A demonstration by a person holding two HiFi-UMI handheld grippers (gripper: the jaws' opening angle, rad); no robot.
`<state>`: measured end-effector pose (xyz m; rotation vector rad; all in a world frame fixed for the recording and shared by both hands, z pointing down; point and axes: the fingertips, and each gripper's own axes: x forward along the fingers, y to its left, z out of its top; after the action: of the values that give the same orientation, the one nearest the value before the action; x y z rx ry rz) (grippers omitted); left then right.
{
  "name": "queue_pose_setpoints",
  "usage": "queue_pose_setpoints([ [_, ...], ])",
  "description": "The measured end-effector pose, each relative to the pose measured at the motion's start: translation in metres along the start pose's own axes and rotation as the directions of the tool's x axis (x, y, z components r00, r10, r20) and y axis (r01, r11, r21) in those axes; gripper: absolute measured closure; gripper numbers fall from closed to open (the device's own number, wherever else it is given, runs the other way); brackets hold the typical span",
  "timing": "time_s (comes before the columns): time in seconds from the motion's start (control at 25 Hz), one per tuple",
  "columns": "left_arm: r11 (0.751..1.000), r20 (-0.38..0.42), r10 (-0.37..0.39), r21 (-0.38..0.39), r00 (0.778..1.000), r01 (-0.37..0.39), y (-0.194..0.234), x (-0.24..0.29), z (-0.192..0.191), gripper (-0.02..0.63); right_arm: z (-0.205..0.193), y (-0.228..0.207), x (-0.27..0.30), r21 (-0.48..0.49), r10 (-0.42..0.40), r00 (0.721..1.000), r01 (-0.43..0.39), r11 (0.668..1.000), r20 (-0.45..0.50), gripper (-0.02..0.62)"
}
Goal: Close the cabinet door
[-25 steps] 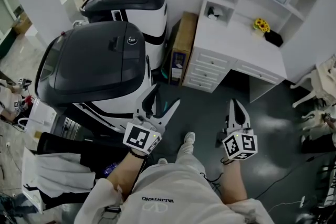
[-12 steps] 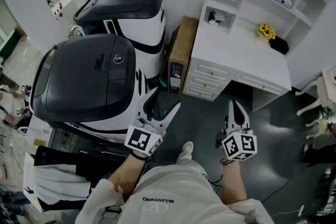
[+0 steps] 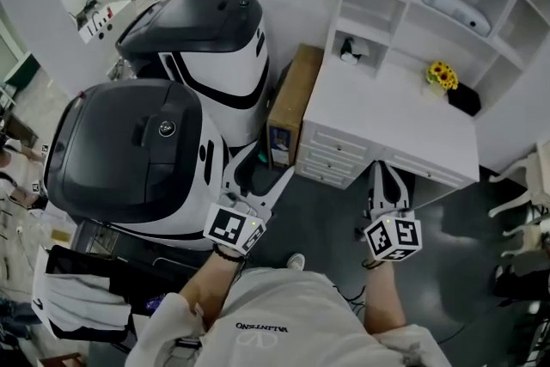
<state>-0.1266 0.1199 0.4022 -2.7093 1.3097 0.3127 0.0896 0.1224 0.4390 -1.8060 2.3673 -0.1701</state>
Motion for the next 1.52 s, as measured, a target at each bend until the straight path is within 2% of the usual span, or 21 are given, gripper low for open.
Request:
queue_pose_setpoints([
  [0.24,1.000,-0.015,0.010,0.023,1.000,-0.009,-0.005,0.036,-0.007,0.313,-0.003,-0.036,0.024,0.030,0.014,1.000,-0.014,0.999,-0.005,0.586],
  [0.56,1.000,-0.012,0.018,0.021,1.000,-0.018,0.023,0.080,-0.017,0.313,-0.012,-0.055,0.061,0.034,0.029,0.999,-0.028,0.999,-0.025,0.586],
  [0.84,1.000,0.055,-0.001,0.000,0.998,0.001,0.071,0.154,-0.013,0.314,0.017,-0.081,0.126,0.008,0.026,0.999,-0.026,1.000,0.023,0.586],
  [1.0,1.000,0.115,-0.025,-0.003,0.993,0.025,0.108,0.202,0.000,0.314,0.042,-0.081,0.181,-0.007,0.066,0.995,-0.065,0.998,0.074,0.586],
  [1.24,0.997,0.214,-0.066,-0.020,0.975,0.072,0.169,0.262,0.023,0.314,0.092,-0.060,0.262,-0.049,0.162,0.972,-0.156,0.986,0.167,0.586],
  [1.4,0.989,0.289,-0.108,-0.070,0.951,0.134,0.201,0.298,0.044,0.314,0.124,-0.045,0.304,-0.085,0.212,0.953,-0.198,0.976,0.218,0.586],
  [1.52,0.980,0.336,-0.148,-0.076,0.930,0.184,0.216,0.321,0.060,0.314,0.147,-0.035,0.327,-0.068,0.243,0.934,-0.233,0.970,0.263,0.586],
])
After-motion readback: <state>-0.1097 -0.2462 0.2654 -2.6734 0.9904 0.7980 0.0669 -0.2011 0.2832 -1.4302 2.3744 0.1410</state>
